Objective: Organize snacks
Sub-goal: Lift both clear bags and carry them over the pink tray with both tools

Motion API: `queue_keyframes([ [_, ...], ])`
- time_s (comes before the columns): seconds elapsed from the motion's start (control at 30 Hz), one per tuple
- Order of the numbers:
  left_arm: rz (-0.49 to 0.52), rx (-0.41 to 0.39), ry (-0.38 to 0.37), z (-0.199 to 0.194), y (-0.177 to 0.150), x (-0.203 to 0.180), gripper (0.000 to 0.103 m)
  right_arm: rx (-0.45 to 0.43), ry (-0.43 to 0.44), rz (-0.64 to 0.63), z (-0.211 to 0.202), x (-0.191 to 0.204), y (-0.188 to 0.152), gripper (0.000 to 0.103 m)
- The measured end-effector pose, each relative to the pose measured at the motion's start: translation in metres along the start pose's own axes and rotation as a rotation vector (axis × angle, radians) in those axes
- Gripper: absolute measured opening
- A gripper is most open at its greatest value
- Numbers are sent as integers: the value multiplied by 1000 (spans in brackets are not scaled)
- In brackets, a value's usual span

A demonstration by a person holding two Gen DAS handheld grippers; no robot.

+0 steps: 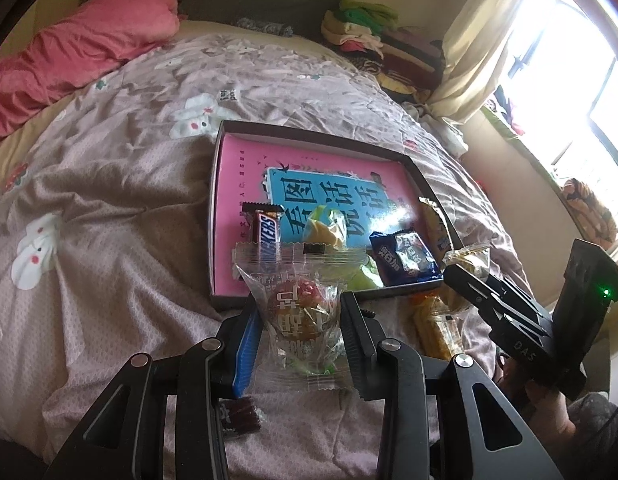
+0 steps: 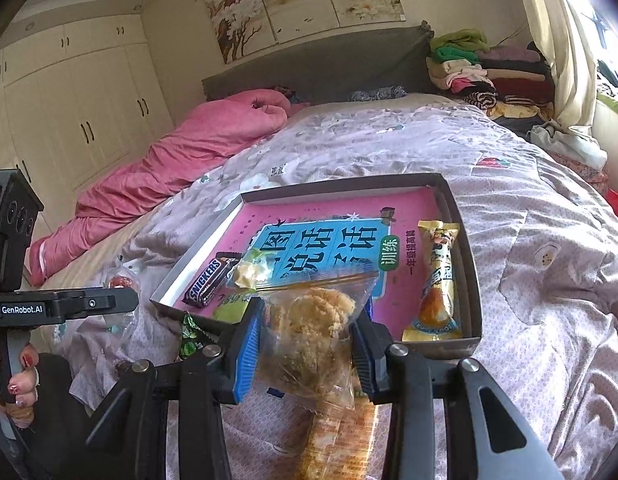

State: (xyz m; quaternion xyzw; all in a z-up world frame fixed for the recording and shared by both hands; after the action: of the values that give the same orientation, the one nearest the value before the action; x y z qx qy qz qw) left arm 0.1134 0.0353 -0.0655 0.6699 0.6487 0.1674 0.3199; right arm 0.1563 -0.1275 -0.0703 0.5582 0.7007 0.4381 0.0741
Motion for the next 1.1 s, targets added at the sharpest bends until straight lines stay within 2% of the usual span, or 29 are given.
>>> queue_keyframes([
  [0.67,40,-16,29,14,25,-14,39,-59,-39,21,-10,-18,20,41],
  [1.1,32,-29,43,22,37,-14,39,-109,-80,22,-17,-31,33,41],
])
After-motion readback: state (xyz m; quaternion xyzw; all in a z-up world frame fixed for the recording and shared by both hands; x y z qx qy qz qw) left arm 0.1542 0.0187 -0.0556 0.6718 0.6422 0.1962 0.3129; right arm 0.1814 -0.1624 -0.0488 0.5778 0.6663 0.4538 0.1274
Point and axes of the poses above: each gripper's, at about its wrist camera, not at the fingertips, and z roughly the way its jaws point, x to its left, y to its top, the point moved 9 cm from there along z, roughly the way its jaws point, and after that the axes turned 13 degrees about z, right-handed, at the moved point
